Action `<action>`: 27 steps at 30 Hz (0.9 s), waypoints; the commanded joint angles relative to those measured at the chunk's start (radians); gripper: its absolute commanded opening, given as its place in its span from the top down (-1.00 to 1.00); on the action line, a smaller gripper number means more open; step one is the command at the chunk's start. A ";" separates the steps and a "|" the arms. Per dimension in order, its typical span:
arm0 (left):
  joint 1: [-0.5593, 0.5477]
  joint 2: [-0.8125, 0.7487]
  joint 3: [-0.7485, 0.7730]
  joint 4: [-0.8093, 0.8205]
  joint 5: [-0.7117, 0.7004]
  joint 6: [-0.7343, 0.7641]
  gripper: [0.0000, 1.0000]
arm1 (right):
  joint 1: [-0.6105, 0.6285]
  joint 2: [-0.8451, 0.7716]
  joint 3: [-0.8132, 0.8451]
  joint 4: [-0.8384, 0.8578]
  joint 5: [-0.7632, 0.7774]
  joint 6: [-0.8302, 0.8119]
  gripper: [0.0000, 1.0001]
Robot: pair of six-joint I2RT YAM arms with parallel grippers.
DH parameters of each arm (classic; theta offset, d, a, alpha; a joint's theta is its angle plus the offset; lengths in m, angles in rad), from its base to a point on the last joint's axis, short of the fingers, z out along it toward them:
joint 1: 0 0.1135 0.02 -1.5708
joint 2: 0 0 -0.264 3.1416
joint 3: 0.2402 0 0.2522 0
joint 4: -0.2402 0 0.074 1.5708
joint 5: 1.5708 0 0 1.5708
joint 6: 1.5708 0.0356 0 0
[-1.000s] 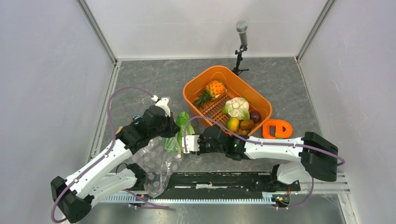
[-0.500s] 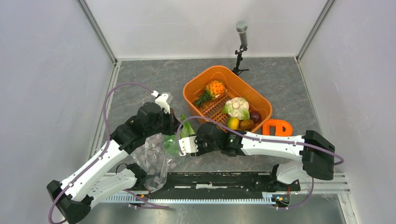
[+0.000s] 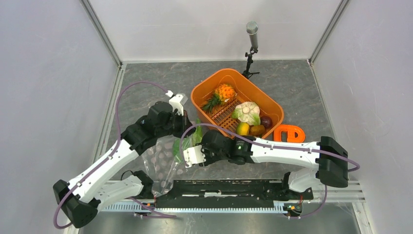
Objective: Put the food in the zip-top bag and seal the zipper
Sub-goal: Place the fake vegetable in the zipper food storage bag.
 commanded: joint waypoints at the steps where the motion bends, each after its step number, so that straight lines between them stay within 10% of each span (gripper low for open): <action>1: 0.002 0.059 0.096 0.103 0.069 0.072 0.96 | 0.042 -0.034 -0.006 0.052 0.087 -0.037 0.92; 27: 0.001 -0.137 -0.001 0.264 -0.125 0.016 0.96 | 0.089 0.117 0.016 -0.110 0.163 -0.012 0.99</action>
